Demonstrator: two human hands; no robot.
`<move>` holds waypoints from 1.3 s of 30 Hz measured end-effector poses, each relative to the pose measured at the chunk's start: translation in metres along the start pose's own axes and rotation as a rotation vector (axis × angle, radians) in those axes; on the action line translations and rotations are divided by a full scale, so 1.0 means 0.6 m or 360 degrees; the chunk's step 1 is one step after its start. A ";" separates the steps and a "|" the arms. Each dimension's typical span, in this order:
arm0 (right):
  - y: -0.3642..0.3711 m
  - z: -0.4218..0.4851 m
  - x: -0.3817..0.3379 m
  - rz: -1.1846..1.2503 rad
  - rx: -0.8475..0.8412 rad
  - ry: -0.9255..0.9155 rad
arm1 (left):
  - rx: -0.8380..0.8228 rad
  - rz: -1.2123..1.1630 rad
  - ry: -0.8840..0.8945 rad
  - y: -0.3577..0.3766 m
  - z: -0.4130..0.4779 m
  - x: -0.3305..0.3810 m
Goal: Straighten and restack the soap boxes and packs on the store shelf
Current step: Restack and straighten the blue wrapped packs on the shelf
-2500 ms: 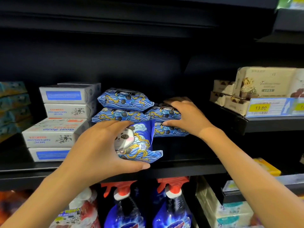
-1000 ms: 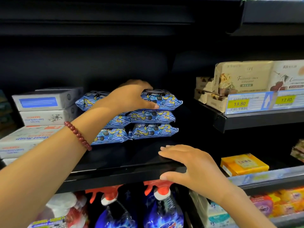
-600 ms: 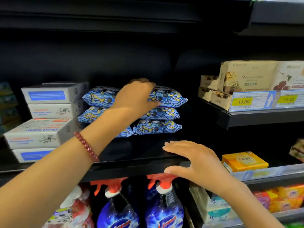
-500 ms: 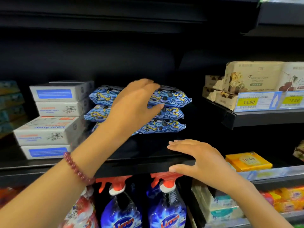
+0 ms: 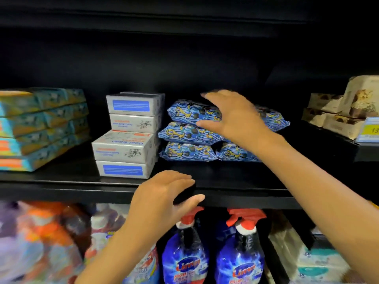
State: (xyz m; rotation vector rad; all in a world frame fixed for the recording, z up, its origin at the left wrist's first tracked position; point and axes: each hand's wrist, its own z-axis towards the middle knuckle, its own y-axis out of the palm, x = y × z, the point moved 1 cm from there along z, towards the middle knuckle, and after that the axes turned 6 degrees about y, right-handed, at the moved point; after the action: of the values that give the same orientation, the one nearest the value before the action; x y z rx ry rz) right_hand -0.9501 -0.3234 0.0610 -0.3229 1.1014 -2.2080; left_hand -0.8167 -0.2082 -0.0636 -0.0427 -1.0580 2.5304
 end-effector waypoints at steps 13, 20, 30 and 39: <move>0.049 0.020 -0.030 -0.0321 0.0131 -0.0062 | 0.0145 -0.0050 0.0078 0.009 -0.005 -0.009; 0.004 -0.026 -0.032 0.0163 0.0498 -0.0161 | 0.0009 -0.0144 0.0012 0.001 -0.003 -0.010; -0.036 -0.190 0.041 0.0480 0.0591 -0.0036 | 0.0307 -0.0008 0.0196 -0.046 0.123 -0.018; -0.034 -0.257 0.117 0.0378 0.0476 0.0150 | -0.0621 0.0499 -0.0128 -0.005 0.228 -0.059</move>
State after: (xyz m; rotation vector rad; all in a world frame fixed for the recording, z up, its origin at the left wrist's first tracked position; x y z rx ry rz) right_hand -1.0861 -0.2627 -0.0227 0.0404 0.7943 -2.1491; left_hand -0.8076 -0.3122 0.0317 -0.2330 -1.6795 2.5652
